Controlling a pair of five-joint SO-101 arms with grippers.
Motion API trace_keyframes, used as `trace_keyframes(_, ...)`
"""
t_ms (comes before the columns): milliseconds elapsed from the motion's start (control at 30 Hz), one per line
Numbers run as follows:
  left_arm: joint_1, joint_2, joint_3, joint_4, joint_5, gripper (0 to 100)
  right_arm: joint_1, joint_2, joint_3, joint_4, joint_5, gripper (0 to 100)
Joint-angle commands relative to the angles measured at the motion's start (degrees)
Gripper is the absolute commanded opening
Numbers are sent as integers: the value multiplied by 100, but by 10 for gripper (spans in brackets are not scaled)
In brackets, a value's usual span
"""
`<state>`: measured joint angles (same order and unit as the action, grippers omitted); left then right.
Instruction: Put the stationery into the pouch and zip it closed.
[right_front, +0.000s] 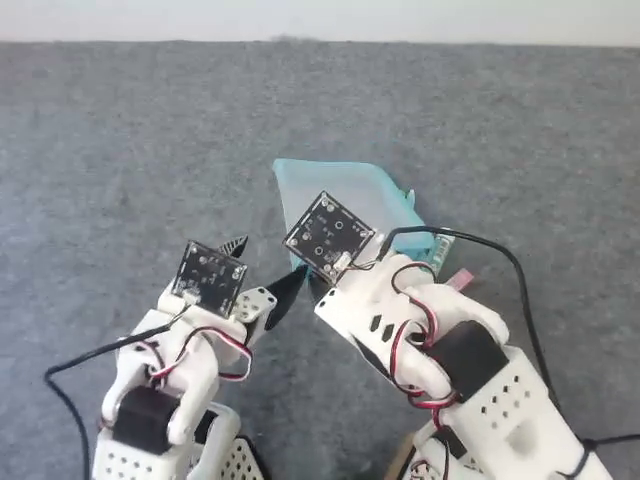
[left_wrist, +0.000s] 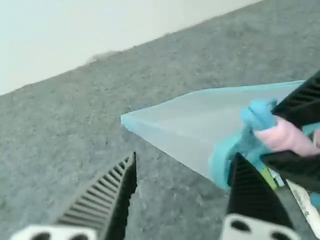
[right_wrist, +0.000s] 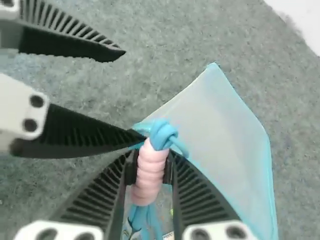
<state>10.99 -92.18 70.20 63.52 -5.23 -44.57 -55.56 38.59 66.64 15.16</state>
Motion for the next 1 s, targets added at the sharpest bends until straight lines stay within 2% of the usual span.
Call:
trace_keyframes(0, 0, -44, 145, -457, -62, 283, -277, -171, -316, 31, -62, 6)
trace_keyframes(367, 0, -62, 637, -905, -70, 203, -347, -180, -325, 251, -18, 6)
trace_keyframes(467, 0, -62, 664, -905, -62, 144, -312, -171, -299, 312, -18, 6)
trace_keyframes(600, 0, -88, 857, -1073, -53, 13, -295, -171, 0, 312, -9, 6)
trace_keyframes(767, 0, -88, 1226, -1442, -53, 11, 400, -180, 404, 312, 273, 7)
trace_keyframes(967, -132, -88, 1270, -1442, -53, 11, 1191, -224, 782, 312, 580, 7)
